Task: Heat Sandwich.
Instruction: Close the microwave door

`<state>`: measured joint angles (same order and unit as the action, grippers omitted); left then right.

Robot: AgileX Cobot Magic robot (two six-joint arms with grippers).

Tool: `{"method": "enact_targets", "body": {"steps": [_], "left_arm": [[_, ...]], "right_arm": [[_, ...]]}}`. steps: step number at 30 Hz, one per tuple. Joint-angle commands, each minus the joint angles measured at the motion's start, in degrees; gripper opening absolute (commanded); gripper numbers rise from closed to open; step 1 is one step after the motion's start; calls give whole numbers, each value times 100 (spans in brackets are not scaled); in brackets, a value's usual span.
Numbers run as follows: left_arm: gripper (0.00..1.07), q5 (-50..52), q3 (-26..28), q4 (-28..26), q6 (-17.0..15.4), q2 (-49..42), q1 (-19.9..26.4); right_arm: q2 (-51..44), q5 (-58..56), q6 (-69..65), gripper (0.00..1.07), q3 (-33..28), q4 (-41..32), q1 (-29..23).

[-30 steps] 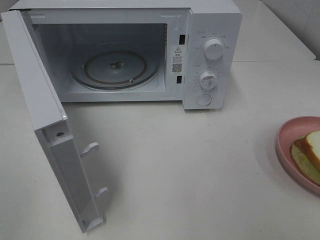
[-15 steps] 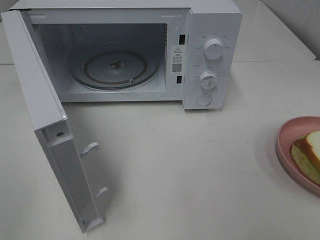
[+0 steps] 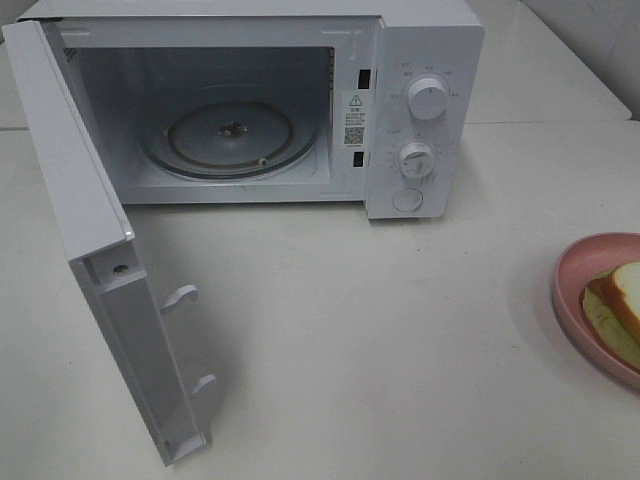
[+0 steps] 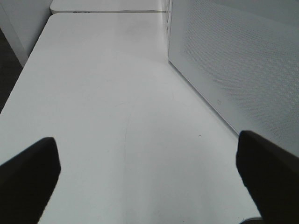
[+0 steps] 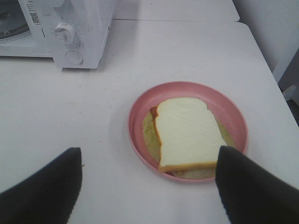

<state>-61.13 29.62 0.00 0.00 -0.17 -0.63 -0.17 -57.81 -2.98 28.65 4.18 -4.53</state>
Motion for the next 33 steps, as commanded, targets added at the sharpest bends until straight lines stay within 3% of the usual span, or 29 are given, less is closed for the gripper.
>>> {"method": "enact_targets", "body": {"steps": [1, 15, 24, 29, 31, 32, 33], "left_arm": [[98, 0, -6, -52, 0, -57, 6], [98, 40, 34, -86, 0, -52, 6], [98, 682, 201, -97, 0, 596, 6], [87, 963, 183, -92, 0, 1484, 6], [79, 1100, 183, -92, 0, 1822, 6], [69, 1255, 183, -92, 0, 2172, 6], [69, 1255, 183, -92, 0, 2172, 6]], "right_arm": [[-155, 57, 69, 76, -11, -17, 46], [-155, 57, 69, 76, -11, -17, 46], [-155, 57, 69, 76, -11, -17, 46], [-155, 57, 69, 76, -11, -17, 46], [-155, 57, 69, 76, -11, -17, 46], [-155, 57, 69, 76, -11, -17, 46], [-155, 57, 69, 76, -11, -17, 46]]}}
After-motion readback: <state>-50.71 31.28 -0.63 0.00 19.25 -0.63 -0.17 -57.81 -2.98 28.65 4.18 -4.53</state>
